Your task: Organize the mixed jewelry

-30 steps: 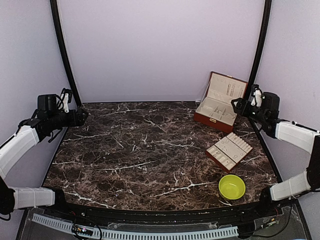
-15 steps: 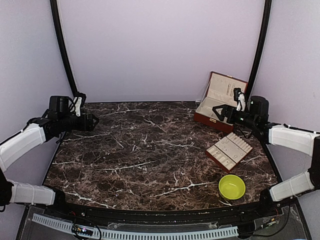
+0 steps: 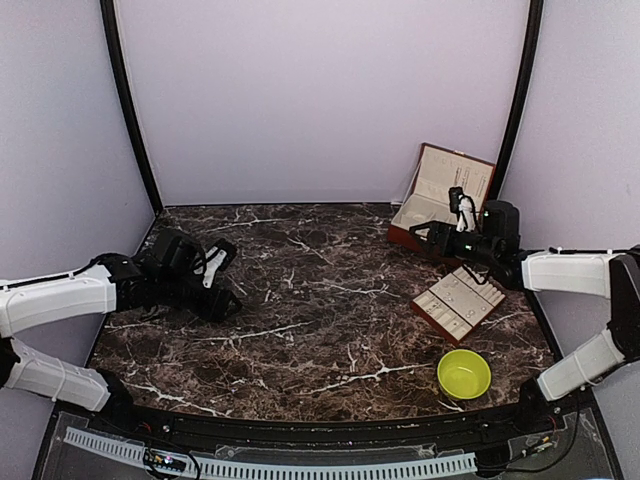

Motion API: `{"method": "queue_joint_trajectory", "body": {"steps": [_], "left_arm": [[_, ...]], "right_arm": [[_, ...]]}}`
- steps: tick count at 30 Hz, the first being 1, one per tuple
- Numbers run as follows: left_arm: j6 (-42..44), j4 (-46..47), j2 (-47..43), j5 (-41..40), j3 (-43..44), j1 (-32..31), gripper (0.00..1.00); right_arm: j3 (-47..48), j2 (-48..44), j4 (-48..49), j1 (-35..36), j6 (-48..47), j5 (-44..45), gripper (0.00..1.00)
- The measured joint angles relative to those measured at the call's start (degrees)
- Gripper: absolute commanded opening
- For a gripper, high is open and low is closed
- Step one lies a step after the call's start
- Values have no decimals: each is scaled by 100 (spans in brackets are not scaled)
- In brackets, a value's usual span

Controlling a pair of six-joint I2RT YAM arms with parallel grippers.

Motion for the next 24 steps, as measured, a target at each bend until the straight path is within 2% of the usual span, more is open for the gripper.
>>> {"method": "queue_joint_trajectory", "body": {"steps": [4,12,24], "left_arm": [[-409,-431,55,-238,-63,-87,45],[-1462,-887,334,-516,-332,-323,41],[-1711,-890,907,-629,-396,-437,29]], "right_arm": [[-7,188,190,0,103,-79,89],[-98,219,474,9,264,-94,89],[-101,232,479,9,271,-68,88]]}}
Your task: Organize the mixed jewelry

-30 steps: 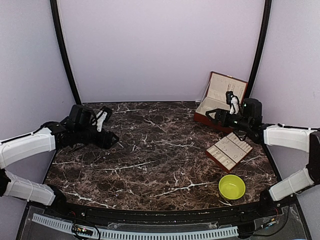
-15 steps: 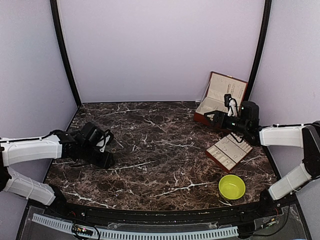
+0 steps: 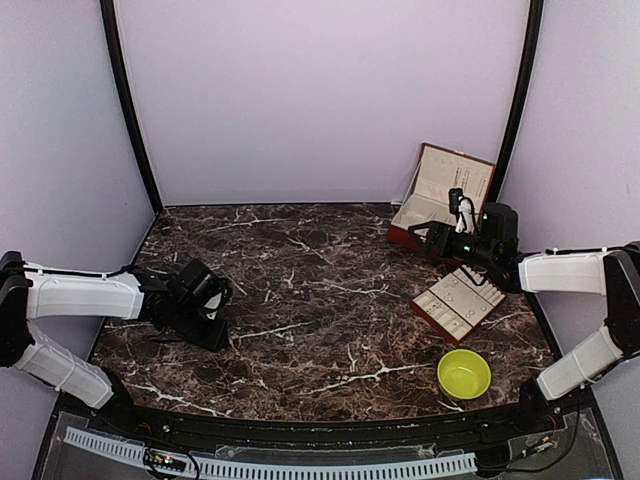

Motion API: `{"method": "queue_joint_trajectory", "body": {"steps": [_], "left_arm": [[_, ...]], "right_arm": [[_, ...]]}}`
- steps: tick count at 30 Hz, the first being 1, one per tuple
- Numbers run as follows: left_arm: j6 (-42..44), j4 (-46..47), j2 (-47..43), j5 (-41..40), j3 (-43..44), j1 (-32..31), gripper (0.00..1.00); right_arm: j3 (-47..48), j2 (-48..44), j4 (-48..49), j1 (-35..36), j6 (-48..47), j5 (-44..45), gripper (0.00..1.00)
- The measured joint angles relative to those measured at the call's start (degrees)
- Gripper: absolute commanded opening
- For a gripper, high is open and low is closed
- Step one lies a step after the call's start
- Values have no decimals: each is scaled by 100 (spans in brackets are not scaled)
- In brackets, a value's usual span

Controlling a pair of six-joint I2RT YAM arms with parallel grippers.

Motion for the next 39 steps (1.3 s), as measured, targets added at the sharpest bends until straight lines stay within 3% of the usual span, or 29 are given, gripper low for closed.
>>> {"method": "queue_joint_trajectory", "body": {"steps": [39], "left_arm": [[262,476,588,-378,87,-11,3]], "right_arm": [[-52,37,-59,0,-39,260,88]]}}
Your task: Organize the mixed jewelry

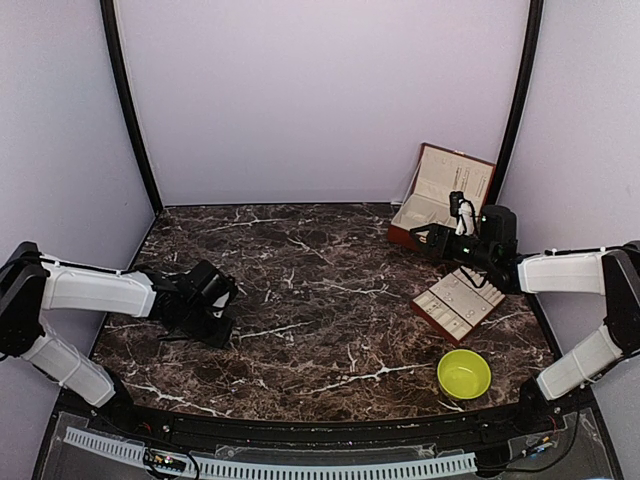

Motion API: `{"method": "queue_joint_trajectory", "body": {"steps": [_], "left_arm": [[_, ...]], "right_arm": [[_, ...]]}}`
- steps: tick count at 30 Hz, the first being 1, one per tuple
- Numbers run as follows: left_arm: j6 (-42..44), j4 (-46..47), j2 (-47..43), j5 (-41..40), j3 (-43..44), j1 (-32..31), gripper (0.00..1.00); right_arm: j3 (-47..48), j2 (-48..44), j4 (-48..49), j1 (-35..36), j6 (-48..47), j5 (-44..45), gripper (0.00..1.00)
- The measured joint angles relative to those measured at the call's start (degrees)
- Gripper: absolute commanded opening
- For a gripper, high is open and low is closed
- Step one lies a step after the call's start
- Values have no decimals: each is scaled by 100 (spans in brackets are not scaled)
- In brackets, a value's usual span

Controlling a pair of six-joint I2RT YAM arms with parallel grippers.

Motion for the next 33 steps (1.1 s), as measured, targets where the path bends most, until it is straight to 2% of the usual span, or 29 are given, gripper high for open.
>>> {"method": "queue_joint_trajectory", "body": {"steps": [15,27,33], "left_arm": [[658,149,-317,-415,442,0,2],[1478,339,-24,-149,1117,0,2],[1563,393,15,-26,1200,0,4]], "right_arm": [[-20,-44,-44,15,-20,-35,88],[-20,42,11,317,48,-313,88],[-20,42,4,409,66,-315,88]]}}
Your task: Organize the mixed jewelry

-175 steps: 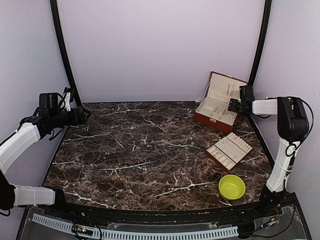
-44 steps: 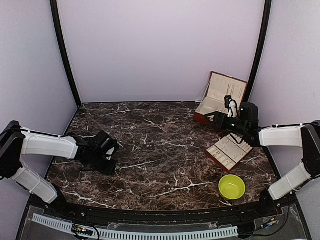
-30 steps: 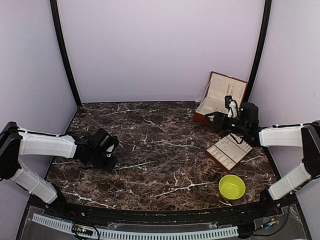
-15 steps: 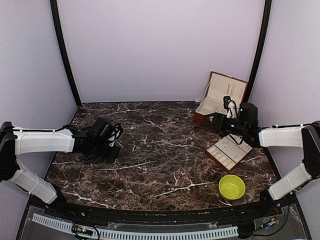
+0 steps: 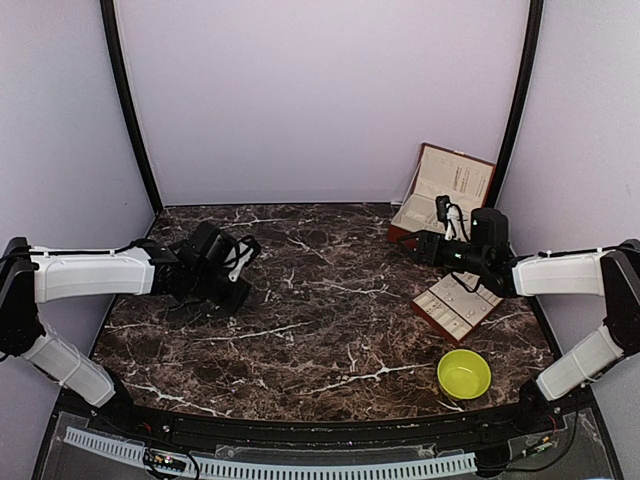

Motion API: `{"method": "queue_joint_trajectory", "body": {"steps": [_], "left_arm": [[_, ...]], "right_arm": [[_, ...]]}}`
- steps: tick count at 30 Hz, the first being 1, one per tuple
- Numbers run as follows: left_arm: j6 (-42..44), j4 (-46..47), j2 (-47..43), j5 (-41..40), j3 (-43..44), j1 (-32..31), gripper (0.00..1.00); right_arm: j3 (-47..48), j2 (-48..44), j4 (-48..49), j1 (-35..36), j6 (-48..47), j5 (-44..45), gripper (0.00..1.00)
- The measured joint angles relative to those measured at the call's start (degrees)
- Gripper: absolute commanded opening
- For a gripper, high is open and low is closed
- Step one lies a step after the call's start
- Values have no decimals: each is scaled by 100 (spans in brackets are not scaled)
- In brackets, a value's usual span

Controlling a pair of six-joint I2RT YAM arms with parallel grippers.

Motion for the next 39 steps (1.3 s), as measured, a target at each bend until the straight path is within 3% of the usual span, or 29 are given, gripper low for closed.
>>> {"method": "queue_joint_trajectory", "body": {"steps": [8,14,25,39], "left_arm": [[-446,-70,-22,236,-306,105,14],[-721,-258,0,560,-459,584,18],[-798,-323,398,911,-461,778,19],[-793,-424,708,807,-455,778,18]], "right_arm": [[33,284,59,90,31,-66,88],[66,348,90,179,48,-96,88],[66,348,85,192,61,-83,88],[66,348,85,192,61,-79,88]]}}
